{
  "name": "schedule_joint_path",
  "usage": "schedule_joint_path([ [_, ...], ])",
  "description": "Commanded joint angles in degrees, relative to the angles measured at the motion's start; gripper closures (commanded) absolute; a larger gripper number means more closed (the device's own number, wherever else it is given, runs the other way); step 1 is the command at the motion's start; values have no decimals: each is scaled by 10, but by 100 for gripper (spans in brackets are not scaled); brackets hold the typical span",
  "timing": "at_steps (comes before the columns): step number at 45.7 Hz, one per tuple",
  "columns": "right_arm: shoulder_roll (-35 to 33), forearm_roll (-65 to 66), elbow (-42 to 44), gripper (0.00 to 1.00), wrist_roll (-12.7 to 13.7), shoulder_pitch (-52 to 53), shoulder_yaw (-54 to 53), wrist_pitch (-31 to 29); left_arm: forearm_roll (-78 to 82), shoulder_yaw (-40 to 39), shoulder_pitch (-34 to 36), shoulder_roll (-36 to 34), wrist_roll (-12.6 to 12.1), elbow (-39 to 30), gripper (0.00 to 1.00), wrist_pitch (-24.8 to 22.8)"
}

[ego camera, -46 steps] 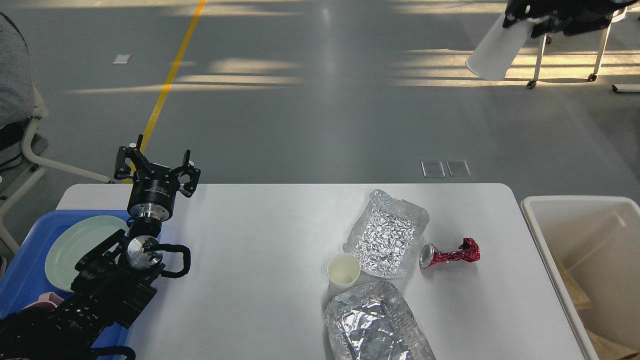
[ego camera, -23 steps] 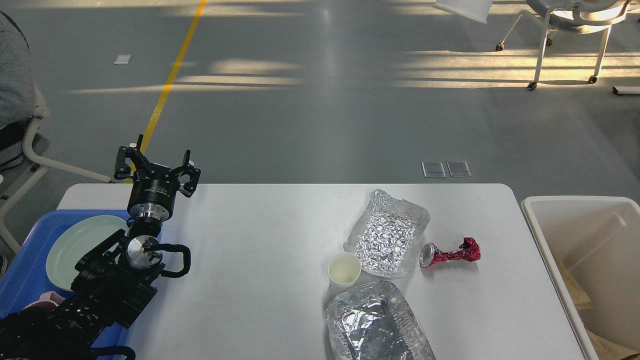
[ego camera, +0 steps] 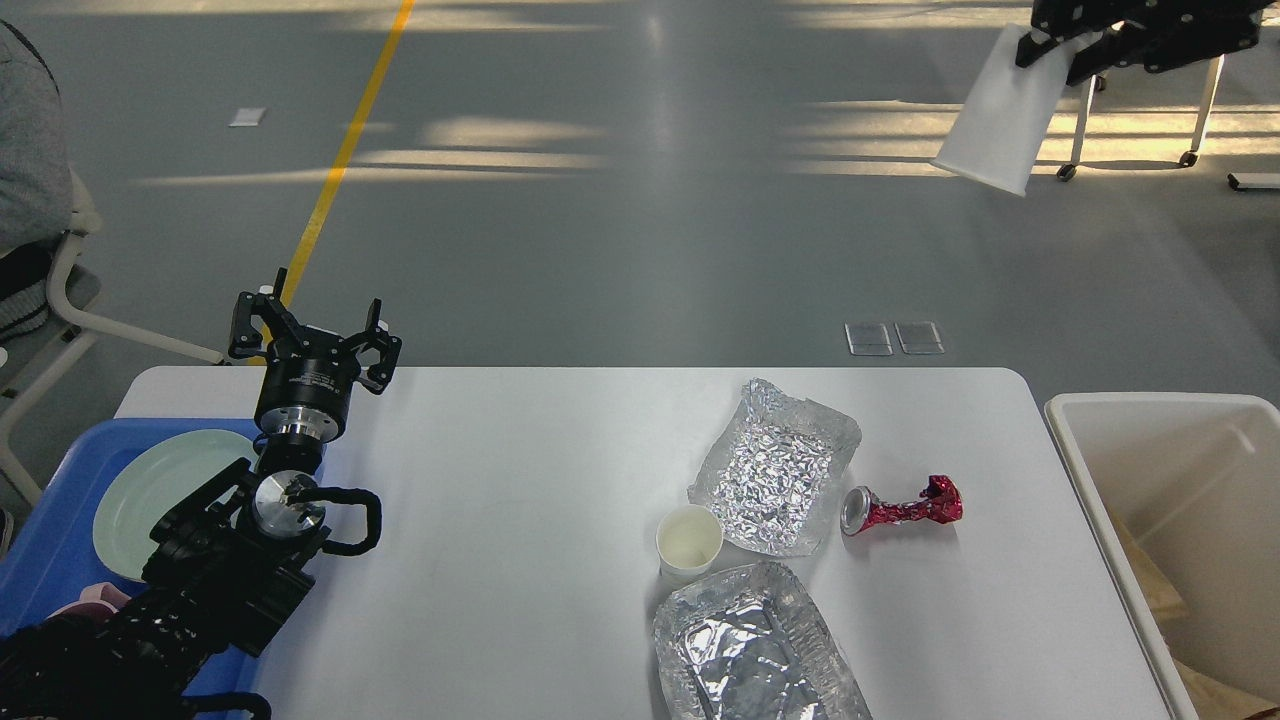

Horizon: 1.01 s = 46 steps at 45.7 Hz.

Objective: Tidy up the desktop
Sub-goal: 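Lower the white paper cup into the white bin and release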

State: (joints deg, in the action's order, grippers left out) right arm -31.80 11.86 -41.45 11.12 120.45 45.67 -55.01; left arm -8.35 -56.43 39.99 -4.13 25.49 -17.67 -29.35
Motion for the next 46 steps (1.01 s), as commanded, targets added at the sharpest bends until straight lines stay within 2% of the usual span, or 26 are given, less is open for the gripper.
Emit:
schedule_joint_path([
  [1, -7, 5, 36, 63, 0, -51, 7, 0, 0, 0, 0, 0, 0, 0, 0, 0],
  [5, -5, 6, 82, 63, 0, -106, 7, 4, 1, 0, 0, 0, 0, 0, 0, 0],
  [11, -3, 9, 133, 62, 0, -195, 14, 43, 0, 0, 0, 0, 0, 0, 0, 0],
  [25, 0, 12, 155, 58, 0, -369, 130, 255, 0, 0, 0, 0, 0, 0, 0, 0],
  [31, 0, 28, 155, 55, 0, -439, 157, 323, 0, 0, 0, 0, 0, 0, 0, 0],
  [35, -4, 55, 154, 47, 0, -469, 156, 343, 0, 0, 0, 0, 0, 0, 0, 0],
  [38, -5, 62, 153, 38, 0, -483, 155, 348, 0, 0, 0, 0, 0, 0, 0, 0],
  [42, -4, 63, 153, 16, 1, -494, 156, 348, 0, 0, 0, 0, 0, 0, 0, 0],
  [46, -2, 63, 153, 0, 2, -505, 155, 348, 0, 0, 0, 0, 0, 0, 0, 0],
])
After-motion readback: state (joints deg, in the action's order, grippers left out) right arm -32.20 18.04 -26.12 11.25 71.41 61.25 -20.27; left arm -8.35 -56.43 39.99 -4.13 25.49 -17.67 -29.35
